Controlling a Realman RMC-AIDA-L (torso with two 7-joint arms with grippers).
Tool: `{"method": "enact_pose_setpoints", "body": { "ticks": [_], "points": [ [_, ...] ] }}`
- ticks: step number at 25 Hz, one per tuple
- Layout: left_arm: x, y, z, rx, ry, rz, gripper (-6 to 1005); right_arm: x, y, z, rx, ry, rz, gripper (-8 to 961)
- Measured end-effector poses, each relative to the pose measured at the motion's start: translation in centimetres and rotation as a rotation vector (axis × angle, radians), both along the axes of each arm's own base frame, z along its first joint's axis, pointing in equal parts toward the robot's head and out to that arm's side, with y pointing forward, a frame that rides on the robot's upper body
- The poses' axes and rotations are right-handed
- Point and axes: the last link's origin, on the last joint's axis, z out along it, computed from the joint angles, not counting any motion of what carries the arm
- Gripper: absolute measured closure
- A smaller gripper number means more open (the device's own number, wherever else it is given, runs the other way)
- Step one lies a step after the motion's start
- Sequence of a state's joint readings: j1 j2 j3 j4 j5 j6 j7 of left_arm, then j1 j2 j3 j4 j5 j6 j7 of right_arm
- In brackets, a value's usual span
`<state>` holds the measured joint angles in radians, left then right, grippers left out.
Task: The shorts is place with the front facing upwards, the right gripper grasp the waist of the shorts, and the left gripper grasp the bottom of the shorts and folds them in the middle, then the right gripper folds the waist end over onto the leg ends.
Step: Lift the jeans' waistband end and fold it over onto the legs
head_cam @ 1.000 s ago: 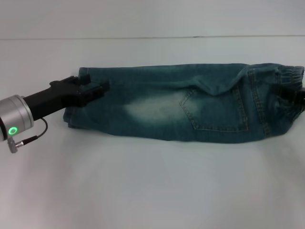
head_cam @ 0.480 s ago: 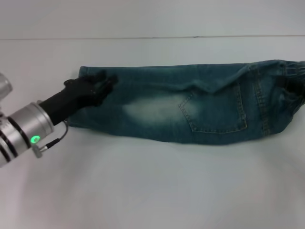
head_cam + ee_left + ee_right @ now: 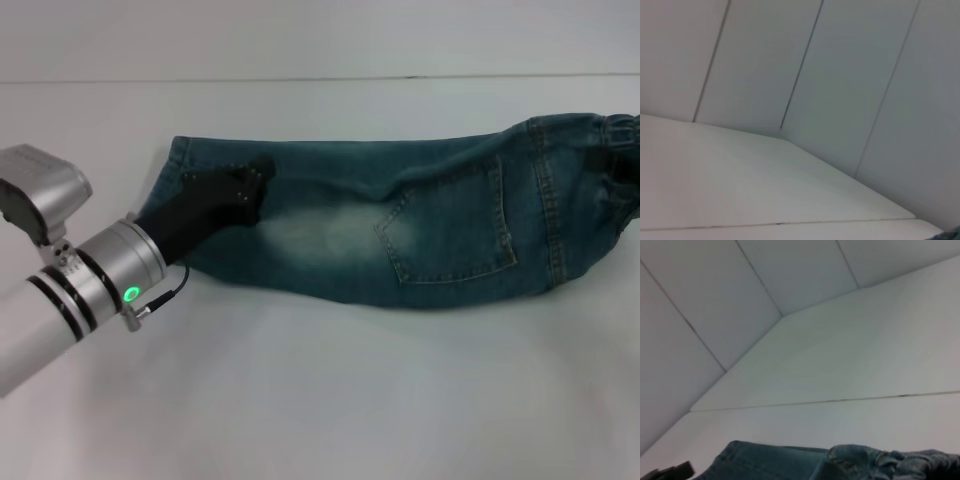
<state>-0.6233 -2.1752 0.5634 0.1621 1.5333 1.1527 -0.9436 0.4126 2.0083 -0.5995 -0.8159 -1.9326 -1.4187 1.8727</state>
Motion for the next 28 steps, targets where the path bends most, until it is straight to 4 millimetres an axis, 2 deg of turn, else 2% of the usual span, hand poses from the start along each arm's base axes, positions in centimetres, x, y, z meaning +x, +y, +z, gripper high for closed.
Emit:
{"method": "enact_pose_setpoints", "body": {
  "ticks": [4, 8, 13, 17, 23, 28],
  "points": [
    [0.1, -0.1, -1.5, 0.056, 0.014, 0.046, 984, -0.5, -0.3, 0.8, -0.016, 0.004, 0.023, 837],
    [0.7, -0.6, -3.4, 0.101, 0.082, 0.069, 980, -1.5, -0.9, 1.8, -0.052, 0.012, 0.06, 836],
    [1.6, -1.3, -4.6, 0.126, 0.102, 0.057, 979, -2.6, -1.7, 3.6, -0.114, 0.004, 0.07, 837],
    [2.6, -1.8, -5.8, 0.093, 0.116, 0.038, 979, -4.3, -1.7, 5.0, -0.147, -0.005, 0.116, 837],
    [3.6, -2.2, -7.2, 0.052, 0.17, 0.003, 981, -8.8, 0.4, 6.2, -0.178, -0.025, 0.206, 836],
    [3.9, -2.5, -7.8, 0.026, 0.183, -0.01, 982, -13.7, 3.8, 4.5, -0.222, -0.107, 0.303, 836]
  ]
}}
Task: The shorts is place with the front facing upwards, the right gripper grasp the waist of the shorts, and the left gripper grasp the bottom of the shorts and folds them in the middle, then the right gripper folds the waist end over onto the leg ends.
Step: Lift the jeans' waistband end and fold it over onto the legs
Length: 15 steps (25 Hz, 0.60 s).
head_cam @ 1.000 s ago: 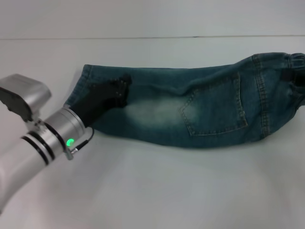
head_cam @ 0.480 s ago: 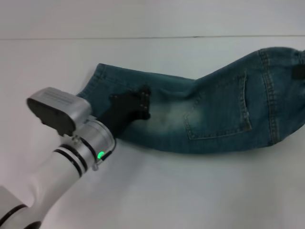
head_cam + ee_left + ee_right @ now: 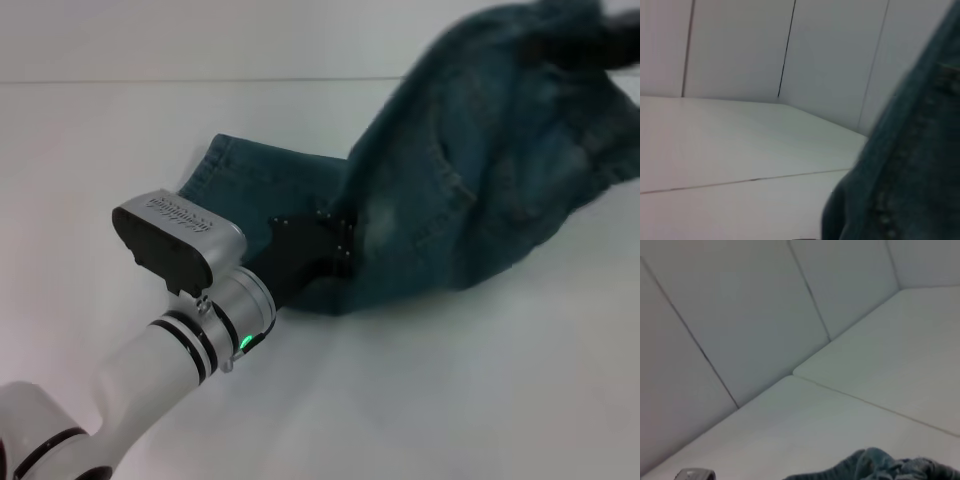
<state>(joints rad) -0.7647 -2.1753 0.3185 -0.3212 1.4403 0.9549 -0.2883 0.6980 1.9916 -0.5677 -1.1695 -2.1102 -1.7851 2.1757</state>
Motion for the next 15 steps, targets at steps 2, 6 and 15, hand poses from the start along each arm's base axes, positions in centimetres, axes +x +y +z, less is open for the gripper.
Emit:
{"method": "enact_pose_setpoints", "body": {
  "ticks": [2, 6, 15],
  "points": [
    [0.0, -0.1, 0.0, -0.004, -0.001, -0.002, 982, -2.4, 1.5, -1.5, -0.007, -0.046, 0.045, 836],
    [0.1, -0.4, -0.2, -0.006, -0.018, 0.004, 983, -7.7, 3.8, -5.7, -0.025, -0.185, 0.165, 838],
    [0.4, -1.0, -0.4, -0.01, -0.048, 0.008, 984, -12.9, 6.7, -16.2, -0.032, -0.407, 0.278, 807]
  ]
}}
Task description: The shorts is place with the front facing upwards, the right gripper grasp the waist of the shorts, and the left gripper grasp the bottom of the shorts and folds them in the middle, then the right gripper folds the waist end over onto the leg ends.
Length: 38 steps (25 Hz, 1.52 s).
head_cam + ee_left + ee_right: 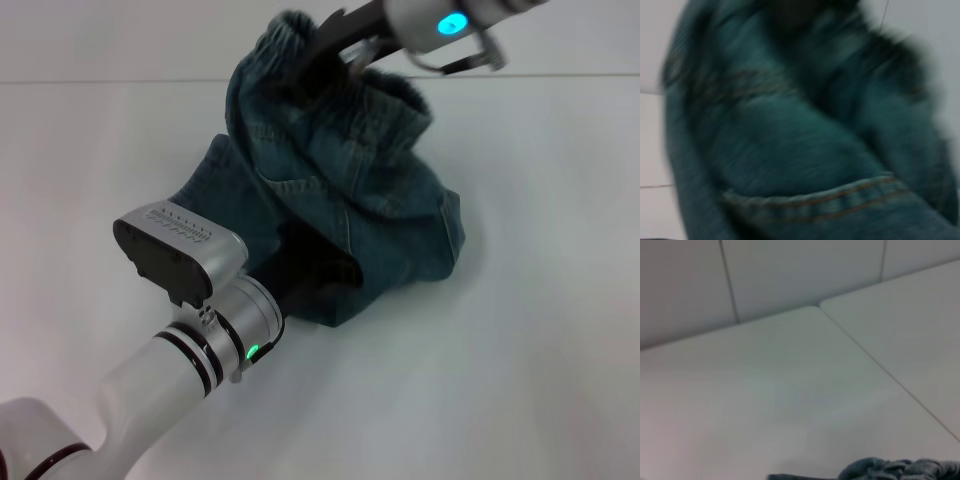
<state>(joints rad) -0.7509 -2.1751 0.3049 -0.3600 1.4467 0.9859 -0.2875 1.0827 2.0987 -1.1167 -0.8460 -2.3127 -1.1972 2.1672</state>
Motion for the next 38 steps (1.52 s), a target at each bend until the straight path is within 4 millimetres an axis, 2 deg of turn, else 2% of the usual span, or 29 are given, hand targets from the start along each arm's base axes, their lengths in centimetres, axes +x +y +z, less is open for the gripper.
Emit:
{"method": "enact_pose_setpoints", "body": {
  "ticks": [5, 11, 15, 21, 24, 25, 30, 34, 38],
  "points": [
    [0.2, 0.0, 0.1, 0.006, -0.012, -0.007, 983, 1.0, 0.9, -2.6, 0.074, -0.023, -0.028, 773],
    [0.4, 0.0, 0.2, 0.01, -0.017, -0.029, 984, 0.9, 0.0, -2.3, 0.041, 0.054, -0.039, 731],
    [0.4, 0.1, 0.3, 0.012, -0.016, -0.028, 984, 0.2, -0.8, -1.2, 0.018, 0.156, -0.034, 637],
    [-0.6, -0.6, 0.5, 0.024, -0.029, 0.0, 983, 1.0, -1.1, 0.2, 0.024, 0.191, -0.047, 497],
    [-1.7, -1.1, 1.3, 0.07, -0.057, 0.039, 984, 1.5, -1.5, 1.2, 0.038, 0.209, -0.044, 247],
    [-2.2, -1.3, 1.7, 0.092, -0.07, 0.05, 984, 1.7, -1.7, 1.6, 0.049, 0.219, -0.042, 230],
    [-4.5, -2.8, 3.9, 0.19, -0.14, 0.076, 984, 3.4, -2.4, 3.6, 0.08, 0.348, -0.093, 144],
    [-6.0, -4.3, 5.5, 0.28, -0.172, 0.091, 985, 6.1, -3.1, 5.4, 0.118, 0.459, -0.136, 144],
    [-7.2, -5.3, 7.6, 0.405, -0.213, 0.107, 985, 9.9, -4.0, 7.4, 0.205, 0.581, -0.163, 143]
  ]
}}
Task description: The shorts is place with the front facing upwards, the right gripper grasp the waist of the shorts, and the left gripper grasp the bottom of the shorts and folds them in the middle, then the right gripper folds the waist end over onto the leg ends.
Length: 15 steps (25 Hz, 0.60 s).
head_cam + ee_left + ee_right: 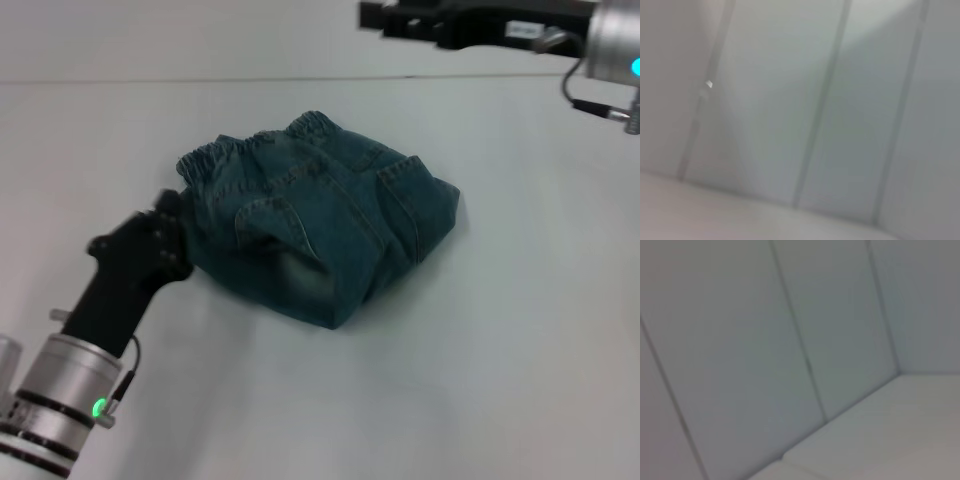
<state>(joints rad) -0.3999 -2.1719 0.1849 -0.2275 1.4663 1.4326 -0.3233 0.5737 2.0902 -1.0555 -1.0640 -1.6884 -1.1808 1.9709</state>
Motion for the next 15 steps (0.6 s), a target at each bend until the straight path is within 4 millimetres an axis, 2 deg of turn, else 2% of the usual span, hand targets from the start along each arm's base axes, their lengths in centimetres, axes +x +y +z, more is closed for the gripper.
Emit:
{"method": "enact_pose_setpoints", "body": {
  "ticks": [4, 8, 11, 15],
  "points": [
    [0.8, 0.4, 0.9, 0.048, -0.018, -0.053, 984, 4.5, -1.1, 1.3, 0.114, 0.119, -0.059, 143],
    [3.5, 1.9, 0.1, -0.039, 0.048, -0.243, 975, 8.3, -3.3, 2.1, 0.175, 0.197, -0.081, 144],
    [4.2, 3.3, 0.5, -0.134, 0.05, -0.326, 951, 10.1, -5.5, 1.9, 0.136, 0.152, -0.03, 144],
    [3.4, 4.8, 2.0, -0.317, 0.01, -0.342, 895, 11.8, -8.8, 1.2, -0.028, 0.009, 0.055, 142]
  ]
}}
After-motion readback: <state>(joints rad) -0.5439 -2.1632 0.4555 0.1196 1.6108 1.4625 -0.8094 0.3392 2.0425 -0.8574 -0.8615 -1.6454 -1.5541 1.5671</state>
